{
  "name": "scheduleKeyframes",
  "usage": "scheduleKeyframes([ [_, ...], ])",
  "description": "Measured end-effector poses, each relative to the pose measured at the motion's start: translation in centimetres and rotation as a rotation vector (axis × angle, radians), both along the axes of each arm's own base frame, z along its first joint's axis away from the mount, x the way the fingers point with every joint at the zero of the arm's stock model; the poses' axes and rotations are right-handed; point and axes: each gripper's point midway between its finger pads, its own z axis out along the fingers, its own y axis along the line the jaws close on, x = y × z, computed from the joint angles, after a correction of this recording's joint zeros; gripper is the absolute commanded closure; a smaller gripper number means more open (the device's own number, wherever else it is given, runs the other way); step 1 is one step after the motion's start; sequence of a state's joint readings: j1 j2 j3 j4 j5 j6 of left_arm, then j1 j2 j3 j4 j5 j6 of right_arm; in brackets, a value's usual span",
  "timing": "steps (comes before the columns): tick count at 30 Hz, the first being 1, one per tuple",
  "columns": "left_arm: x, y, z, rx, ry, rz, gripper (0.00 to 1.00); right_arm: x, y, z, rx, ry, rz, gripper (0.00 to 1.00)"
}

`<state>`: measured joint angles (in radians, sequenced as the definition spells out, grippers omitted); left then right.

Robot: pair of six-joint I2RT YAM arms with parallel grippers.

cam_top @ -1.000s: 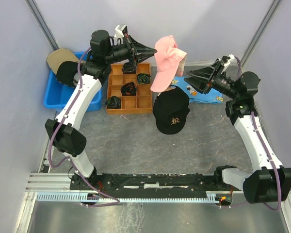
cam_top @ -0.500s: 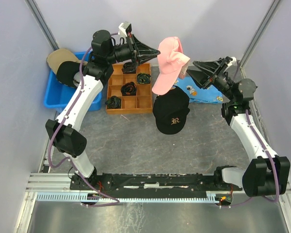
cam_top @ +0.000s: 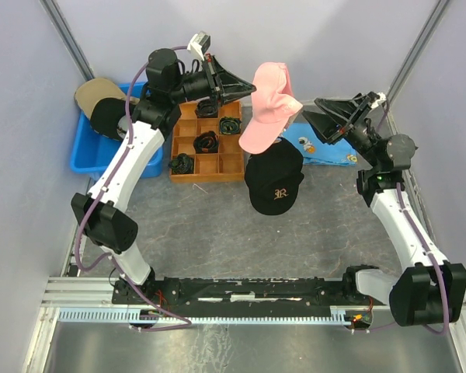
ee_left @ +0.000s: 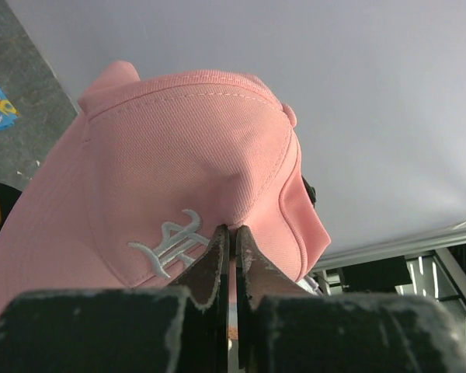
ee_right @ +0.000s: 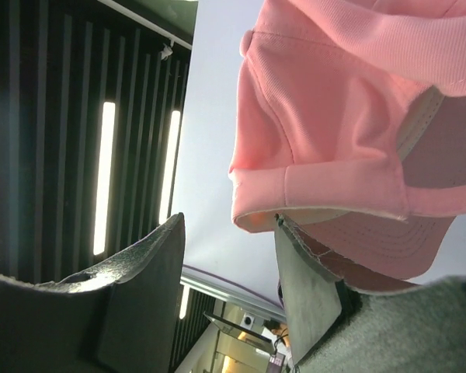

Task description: Stack the hats

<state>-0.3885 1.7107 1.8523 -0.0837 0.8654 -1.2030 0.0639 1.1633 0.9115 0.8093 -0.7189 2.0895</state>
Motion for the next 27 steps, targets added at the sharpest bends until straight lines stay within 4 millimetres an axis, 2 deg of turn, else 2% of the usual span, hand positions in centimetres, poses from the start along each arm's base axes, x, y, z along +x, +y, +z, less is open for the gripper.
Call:
scheduleKeyframes([
  [7,0.8,-0.2,1.4,0.001,-0.082,0.008,0.97,-1.0,0.0,0.1,-0.001,0.001,0.005,0.41],
  [18,1.5,-0.4,2.2,-0.019,-0.132,0.02,0.97,-0.7,0.4,-1.1,-0.004,0.047,0.016,0.39],
  [27,1.5,-1.1,0.9,-0.019,-0.13,0.003,0.97,0.5,1.3,-2.2,-0.003,0.093,0.034,0.37],
])
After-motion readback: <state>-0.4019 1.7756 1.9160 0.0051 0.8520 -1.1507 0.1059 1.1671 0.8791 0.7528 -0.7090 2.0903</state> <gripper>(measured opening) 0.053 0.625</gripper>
